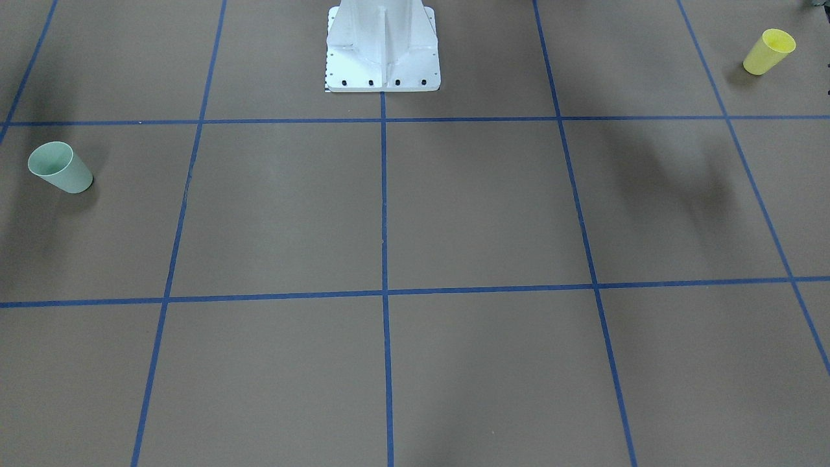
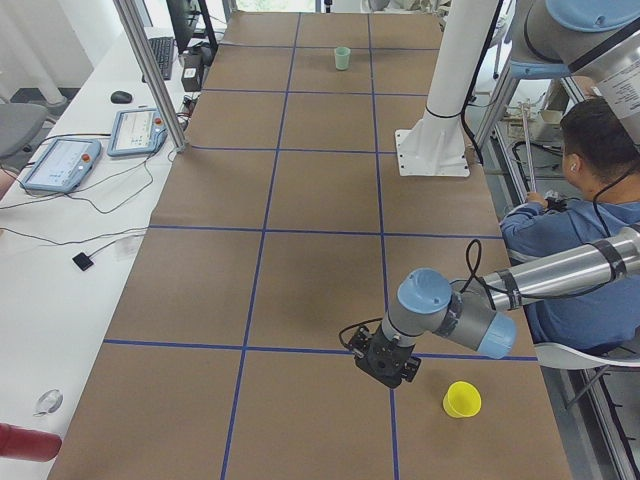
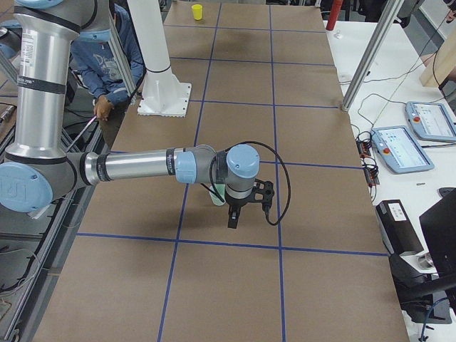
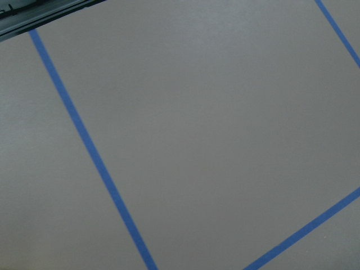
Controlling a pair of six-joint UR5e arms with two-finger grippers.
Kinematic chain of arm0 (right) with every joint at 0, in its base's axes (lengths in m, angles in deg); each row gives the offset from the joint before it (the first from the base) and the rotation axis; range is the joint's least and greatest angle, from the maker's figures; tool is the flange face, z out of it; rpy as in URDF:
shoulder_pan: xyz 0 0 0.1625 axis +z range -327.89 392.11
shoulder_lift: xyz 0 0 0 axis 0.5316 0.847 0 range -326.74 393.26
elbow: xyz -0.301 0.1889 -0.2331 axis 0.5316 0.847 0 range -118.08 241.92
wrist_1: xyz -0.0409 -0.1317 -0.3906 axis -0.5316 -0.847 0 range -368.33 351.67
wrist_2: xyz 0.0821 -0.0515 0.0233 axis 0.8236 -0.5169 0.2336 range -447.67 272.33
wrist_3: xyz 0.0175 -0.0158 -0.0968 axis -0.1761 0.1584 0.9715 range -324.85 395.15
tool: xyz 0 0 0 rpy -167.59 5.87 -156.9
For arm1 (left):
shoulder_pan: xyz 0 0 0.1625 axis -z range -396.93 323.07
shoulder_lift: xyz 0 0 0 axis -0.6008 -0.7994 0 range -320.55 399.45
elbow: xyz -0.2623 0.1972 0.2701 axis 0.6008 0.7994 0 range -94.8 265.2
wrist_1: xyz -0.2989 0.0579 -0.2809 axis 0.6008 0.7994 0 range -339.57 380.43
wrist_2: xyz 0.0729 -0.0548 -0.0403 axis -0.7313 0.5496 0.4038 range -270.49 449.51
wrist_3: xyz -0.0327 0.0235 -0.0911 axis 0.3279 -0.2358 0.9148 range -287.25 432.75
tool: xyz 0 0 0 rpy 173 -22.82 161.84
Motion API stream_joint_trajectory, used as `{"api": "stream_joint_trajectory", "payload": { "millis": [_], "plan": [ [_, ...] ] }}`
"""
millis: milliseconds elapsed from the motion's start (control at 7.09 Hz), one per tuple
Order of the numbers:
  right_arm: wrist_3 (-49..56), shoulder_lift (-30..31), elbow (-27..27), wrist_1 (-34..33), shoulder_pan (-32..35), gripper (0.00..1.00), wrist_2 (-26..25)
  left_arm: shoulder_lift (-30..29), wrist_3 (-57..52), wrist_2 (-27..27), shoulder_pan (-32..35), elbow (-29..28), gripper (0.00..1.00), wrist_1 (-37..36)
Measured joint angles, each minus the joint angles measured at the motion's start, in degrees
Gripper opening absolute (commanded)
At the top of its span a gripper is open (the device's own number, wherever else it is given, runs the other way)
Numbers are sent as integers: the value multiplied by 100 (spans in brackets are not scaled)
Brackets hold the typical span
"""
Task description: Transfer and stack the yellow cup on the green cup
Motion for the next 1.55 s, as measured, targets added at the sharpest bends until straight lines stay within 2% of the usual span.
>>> {"api": "stream_joint_trajectory", "payload": {
  "millis": [423,705,846,987,1269,1551],
  "plan": [
    [-22,67,-158,-8,-91,100,21,-283,734,-1230,-771,-11,100,-783],
    [-37,73,-197,-8,-228,100,-1,-303,2463,-1911,-1972,-12,100,-1305],
    [-43,30,-211,-3,-306,100,-55,-324,3682,-2195,-2824,36,100,-1841],
    [-49,-32,-219,1,-371,100,-117,-336,4596,-2382,-3362,129,100,-2467],
    [-53,-80,-236,6,-428,100,-171,-354,5953,-2442,-4043,231,100,-3554],
    [-47,-80,-259,3,-458,100,-173,-520,7066,-1809,-4875,278,99,-4393]
  ]
}}
